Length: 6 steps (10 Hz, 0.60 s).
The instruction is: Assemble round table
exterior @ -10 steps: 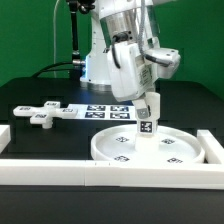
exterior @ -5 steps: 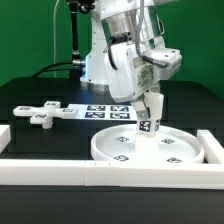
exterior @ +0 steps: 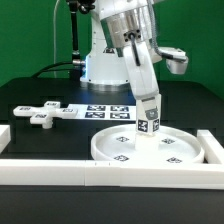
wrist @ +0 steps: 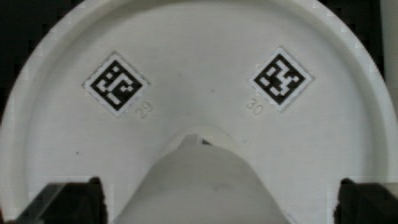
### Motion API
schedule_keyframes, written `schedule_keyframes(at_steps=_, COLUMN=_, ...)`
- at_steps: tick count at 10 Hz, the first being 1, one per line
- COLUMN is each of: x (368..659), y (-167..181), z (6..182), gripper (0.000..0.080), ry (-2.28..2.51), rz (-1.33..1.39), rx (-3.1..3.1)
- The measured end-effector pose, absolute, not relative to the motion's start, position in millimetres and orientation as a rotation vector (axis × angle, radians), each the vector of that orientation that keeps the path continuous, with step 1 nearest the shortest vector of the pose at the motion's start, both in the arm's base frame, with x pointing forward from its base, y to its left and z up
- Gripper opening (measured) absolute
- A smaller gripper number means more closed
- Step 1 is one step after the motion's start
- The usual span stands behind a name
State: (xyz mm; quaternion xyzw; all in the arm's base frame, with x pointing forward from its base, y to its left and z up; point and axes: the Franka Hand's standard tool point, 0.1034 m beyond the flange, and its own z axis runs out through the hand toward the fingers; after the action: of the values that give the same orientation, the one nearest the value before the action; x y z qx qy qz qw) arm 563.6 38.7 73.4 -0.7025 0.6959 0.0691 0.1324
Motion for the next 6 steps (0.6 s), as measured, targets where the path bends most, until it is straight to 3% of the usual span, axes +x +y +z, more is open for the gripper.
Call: schedule_keyframes(at_steps=6, x=564.4, y=43.0, z=80.2, gripper=0.0649, ry=1.138, rz=0.096, rx=-2.700)
